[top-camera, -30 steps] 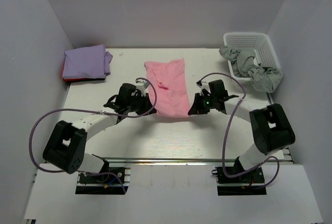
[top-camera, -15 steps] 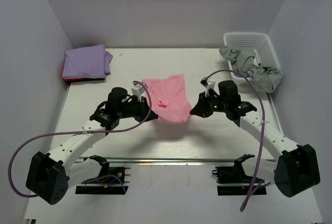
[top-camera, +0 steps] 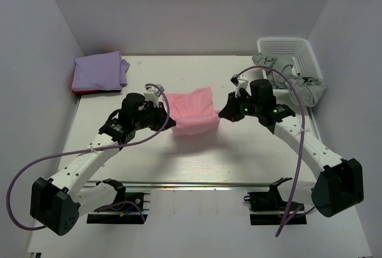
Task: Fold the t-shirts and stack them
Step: Fold the long partially folded tshirt into a neat square
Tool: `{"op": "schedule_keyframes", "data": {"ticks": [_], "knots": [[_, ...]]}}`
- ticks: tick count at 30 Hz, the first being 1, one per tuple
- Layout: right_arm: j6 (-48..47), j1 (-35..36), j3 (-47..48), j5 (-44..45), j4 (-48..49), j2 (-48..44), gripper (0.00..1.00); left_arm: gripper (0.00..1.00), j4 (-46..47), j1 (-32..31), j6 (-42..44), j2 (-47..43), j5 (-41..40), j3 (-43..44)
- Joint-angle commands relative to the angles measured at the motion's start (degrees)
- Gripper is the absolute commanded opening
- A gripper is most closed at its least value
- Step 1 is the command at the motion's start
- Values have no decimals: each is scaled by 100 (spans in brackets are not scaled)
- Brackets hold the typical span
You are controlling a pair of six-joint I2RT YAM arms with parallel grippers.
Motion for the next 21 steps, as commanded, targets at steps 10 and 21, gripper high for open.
{"op": "schedule_keyframes", "data": {"ticks": [10,21], "knots": [[237,-116,1656,836,202,1534,0,0,-727,76,-477,1125,-2142,1265],[307,-291,2562,916,202,2527,0,0,-675,471,-513,2004,-2723,2021]]}}
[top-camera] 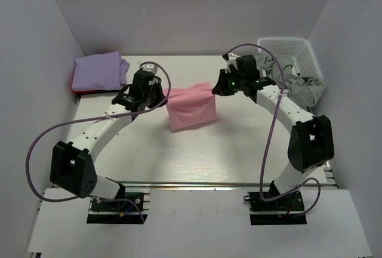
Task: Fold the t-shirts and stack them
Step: Fold the long partially folded tshirt into a neat square
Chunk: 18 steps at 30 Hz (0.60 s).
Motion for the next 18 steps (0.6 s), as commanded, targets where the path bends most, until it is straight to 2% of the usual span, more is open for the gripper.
{"op": "schedule_keyframes", "data": {"ticks": [1,11,18], "knots": [[-51,-151,445,211,101,241,0,0,-60,225,16,135,-325,318],[-157,-257,1253,-61,49,1110,0,0,116,576,139,952,-219,836],[-175,-345,2053,-289,-154,1841,0,0,168,875,192,1708,282,1284]]}}
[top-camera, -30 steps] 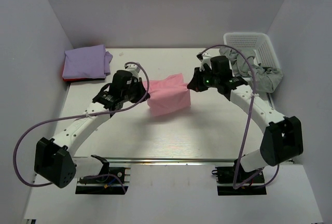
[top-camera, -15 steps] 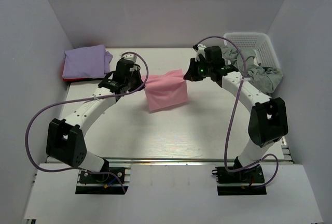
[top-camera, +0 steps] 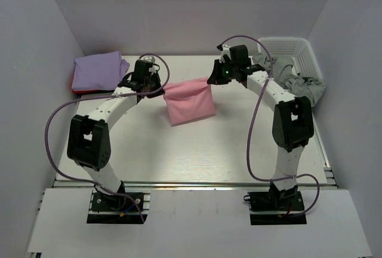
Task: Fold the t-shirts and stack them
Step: Fold the long partially folded tshirt into a neat square, then smooth out wrinkles on the folded tshirt
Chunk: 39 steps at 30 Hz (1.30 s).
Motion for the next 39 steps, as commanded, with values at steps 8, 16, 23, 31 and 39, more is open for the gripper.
{"op": "schedule_keyframes", "data": {"ticks": [8,16,23,31,39], "knots": [[-109,-196,1506,-63,-21,1250,0,0,123,451,232,1191,363,1076],[-4,-232,1893,-90,2331,2681,23,81,185,750,425,2571,549,2473],[-311,-196,1447,-256,2475,2052,90,100,606,802,733,2309,865,2204],[-380,-179,-567,-151,2503,504,90,100,660,618,918,2062,1393,1184],[-575,-12,-366,-1002,1887,503,90,91,791,424,856,1747,1656,981]]}}
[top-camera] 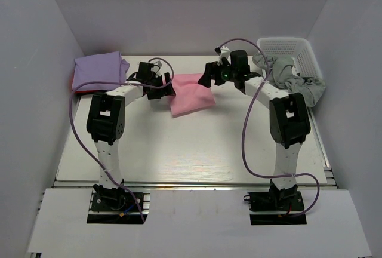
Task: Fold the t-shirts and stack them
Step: Smooth out wrinkles on the folded tshirt
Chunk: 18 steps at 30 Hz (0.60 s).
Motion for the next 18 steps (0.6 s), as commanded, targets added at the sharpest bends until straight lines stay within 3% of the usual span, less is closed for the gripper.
{"op": "schedule_keyframes", "data": {"ticks": [1,9,18], "knots": [[-83,99,194,-598,-155,110,90,91,127,-76,34,-712,218,-20],[726,82,387,-1048,197,733,90,94,302,-129,34,-741,472,418],[788,-14,-121,-1434,215,963,90,94,602,-129,-229,902,1967,1702]]}}
